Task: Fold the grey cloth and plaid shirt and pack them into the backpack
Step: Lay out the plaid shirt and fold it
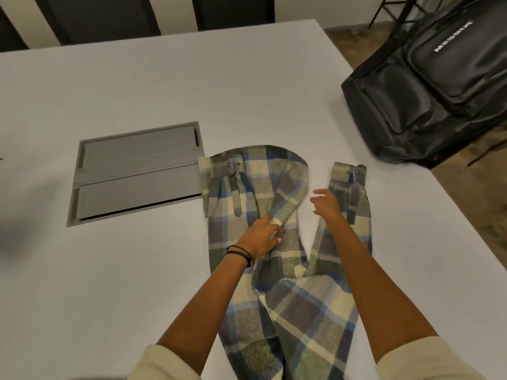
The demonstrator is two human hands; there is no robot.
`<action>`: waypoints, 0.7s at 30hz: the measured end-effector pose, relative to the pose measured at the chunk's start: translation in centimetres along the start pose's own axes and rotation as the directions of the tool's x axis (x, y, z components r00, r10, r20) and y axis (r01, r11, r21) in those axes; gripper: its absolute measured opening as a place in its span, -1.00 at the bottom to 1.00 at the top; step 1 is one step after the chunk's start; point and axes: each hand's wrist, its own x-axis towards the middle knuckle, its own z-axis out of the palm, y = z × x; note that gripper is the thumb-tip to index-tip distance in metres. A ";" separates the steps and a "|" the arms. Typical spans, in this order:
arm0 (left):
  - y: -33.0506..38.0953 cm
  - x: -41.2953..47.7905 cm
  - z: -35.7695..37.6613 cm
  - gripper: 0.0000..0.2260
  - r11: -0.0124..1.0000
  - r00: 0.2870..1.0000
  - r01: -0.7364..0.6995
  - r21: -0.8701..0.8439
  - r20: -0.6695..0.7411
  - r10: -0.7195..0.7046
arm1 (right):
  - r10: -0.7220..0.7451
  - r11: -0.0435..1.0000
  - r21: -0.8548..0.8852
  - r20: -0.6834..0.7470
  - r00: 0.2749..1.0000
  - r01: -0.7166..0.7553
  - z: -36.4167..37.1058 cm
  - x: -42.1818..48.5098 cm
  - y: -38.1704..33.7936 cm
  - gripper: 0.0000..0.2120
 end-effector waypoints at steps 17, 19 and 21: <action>-0.4 3.1 1.3 -0.53 0.951 0.991 -0.134 0.279 0.010 0.136 | 0.069 0.897 0.435 0.033 0.997 -0.076 3.7 5.9 -3.1 -0.68; -0.7 3.5 1.3 -0.50 0.950 0.991 -0.131 0.283 0.023 0.130 | 0.028 0.898 0.439 0.012 1.000 -0.030 3.9 6.3 -3.6 -0.68; -0.8 3.6 1.1 -0.49 0.952 0.994 -0.111 0.284 0.023 0.109 | -0.031 0.917 0.397 -0.001 1.000 0.029 4.2 6.6 -4.3 -0.62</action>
